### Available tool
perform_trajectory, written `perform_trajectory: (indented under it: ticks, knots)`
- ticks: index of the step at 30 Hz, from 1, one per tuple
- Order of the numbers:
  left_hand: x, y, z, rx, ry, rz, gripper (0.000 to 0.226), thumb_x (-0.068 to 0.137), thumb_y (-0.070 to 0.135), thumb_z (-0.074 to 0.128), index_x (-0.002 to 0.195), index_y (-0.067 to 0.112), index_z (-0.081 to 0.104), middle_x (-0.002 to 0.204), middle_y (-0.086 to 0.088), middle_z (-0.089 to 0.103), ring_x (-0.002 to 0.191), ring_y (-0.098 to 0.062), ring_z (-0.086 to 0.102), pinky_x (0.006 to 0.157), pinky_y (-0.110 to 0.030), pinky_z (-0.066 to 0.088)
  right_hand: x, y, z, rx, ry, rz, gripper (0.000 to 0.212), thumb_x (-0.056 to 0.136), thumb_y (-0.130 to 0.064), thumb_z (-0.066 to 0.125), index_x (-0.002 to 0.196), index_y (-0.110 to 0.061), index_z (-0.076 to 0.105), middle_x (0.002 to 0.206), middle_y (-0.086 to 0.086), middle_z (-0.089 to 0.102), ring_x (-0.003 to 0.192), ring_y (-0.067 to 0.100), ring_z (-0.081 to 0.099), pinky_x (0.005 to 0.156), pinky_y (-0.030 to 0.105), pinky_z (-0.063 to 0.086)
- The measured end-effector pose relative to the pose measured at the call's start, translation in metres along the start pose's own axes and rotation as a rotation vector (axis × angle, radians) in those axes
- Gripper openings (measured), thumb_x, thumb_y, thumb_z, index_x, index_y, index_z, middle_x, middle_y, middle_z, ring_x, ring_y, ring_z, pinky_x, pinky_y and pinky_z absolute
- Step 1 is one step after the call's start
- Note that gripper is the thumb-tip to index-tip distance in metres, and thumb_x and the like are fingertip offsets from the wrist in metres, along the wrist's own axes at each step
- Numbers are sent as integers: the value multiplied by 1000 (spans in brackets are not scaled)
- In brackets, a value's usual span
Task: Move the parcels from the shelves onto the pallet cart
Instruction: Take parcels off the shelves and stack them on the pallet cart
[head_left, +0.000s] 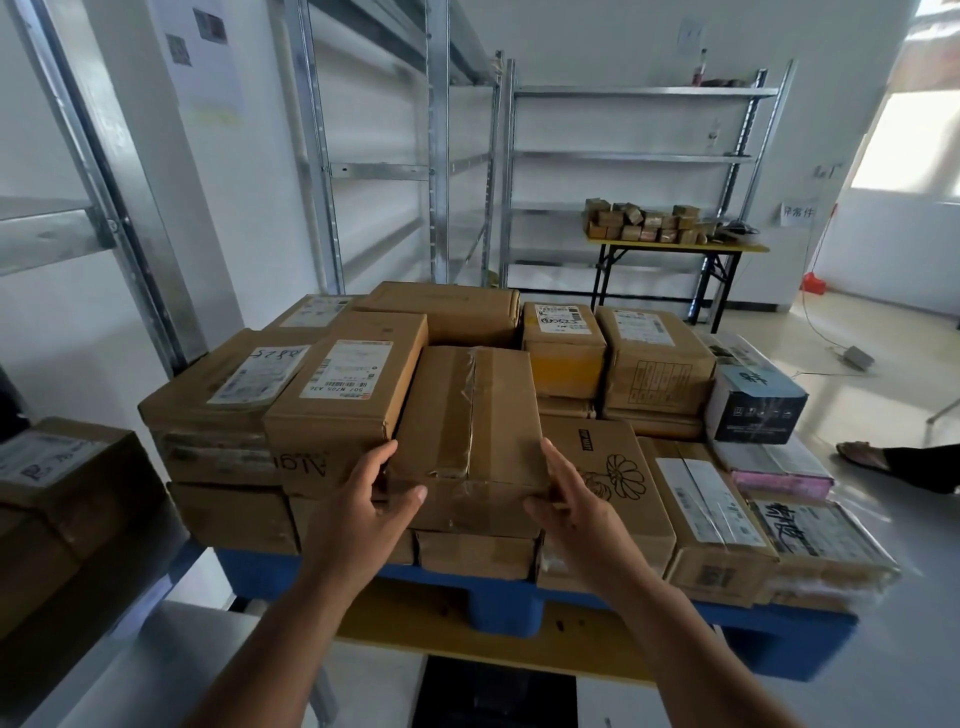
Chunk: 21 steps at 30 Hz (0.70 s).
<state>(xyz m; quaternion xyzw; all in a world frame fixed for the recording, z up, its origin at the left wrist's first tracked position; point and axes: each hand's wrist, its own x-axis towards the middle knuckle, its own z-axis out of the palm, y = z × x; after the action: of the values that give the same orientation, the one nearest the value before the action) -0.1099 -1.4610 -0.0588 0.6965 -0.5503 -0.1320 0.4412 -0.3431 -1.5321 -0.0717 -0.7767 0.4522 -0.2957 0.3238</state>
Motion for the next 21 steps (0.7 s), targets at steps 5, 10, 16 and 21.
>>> perform_trajectory:
  ticks: [5,10,16,21]
  knots:
    - [-4,5,4,-39,37,9,54,83,36,66,132,31,44,107,8,62,81,-3,62,74,-39,57,2,4,-8,-4,-39,10,68,98,-32,47,148,-44,3,136,-2,48,102,-1,52,80,5,43]
    - [-3,11,9,-4,123,40,50,80,33,69,126,22,50,97,6,60,75,-9,64,63,-33,57,1,2,-19,18,-85,-4,67,98,-28,46,147,-45,4,143,3,44,107,5,56,90,16,47]
    - [-1,9,11,27,141,84,50,79,34,70,123,19,52,108,-1,55,78,-9,62,61,-29,56,1,2,-25,5,-126,-21,66,99,-29,44,146,-48,2,146,6,40,118,12,52,102,32,45]
    - [4,7,14,71,130,29,51,81,40,66,126,24,47,111,0,57,76,-10,63,62,-36,57,9,4,-19,-5,-111,-9,68,99,-30,45,147,-47,0,145,5,43,119,17,53,101,37,46]
